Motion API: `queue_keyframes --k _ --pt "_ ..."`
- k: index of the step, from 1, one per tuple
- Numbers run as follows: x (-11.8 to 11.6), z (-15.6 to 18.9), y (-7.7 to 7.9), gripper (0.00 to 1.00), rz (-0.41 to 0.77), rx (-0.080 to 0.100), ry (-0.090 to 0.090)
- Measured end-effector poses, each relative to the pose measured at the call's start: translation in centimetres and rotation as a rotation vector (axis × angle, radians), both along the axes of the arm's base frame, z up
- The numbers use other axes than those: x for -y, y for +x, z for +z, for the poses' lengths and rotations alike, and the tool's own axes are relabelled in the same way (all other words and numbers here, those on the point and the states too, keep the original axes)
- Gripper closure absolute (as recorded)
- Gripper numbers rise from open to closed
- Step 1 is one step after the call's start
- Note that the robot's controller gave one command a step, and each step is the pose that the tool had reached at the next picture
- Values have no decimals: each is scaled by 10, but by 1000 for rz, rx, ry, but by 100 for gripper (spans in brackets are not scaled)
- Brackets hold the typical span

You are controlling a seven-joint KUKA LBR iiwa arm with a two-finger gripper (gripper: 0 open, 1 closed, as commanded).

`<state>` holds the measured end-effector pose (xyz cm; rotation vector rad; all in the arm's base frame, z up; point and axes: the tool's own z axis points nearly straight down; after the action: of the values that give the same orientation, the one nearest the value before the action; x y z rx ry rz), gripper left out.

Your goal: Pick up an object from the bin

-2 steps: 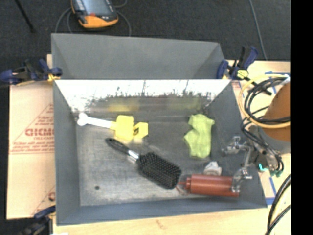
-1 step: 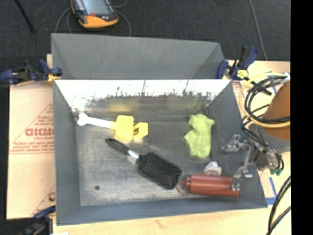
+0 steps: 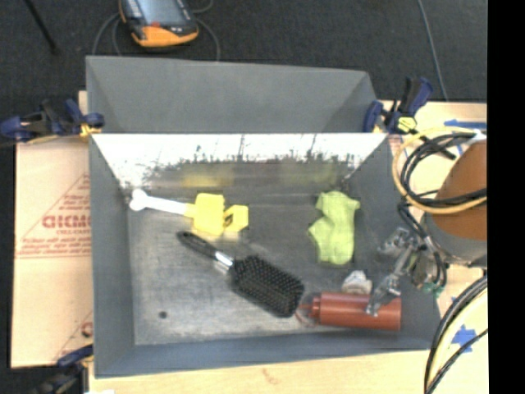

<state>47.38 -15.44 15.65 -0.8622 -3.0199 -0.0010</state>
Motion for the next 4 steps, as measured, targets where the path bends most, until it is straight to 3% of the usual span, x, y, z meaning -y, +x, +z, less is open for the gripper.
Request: queue_keyframes --k 1,2,3,4 --pt "-2 -6 0 0 227 -5 7" --pt "2 -11 0 0 748 -2 1" --pt "3 -43 9 0 343 -1 1" --pt "1 -80 9 100 367 5 0"
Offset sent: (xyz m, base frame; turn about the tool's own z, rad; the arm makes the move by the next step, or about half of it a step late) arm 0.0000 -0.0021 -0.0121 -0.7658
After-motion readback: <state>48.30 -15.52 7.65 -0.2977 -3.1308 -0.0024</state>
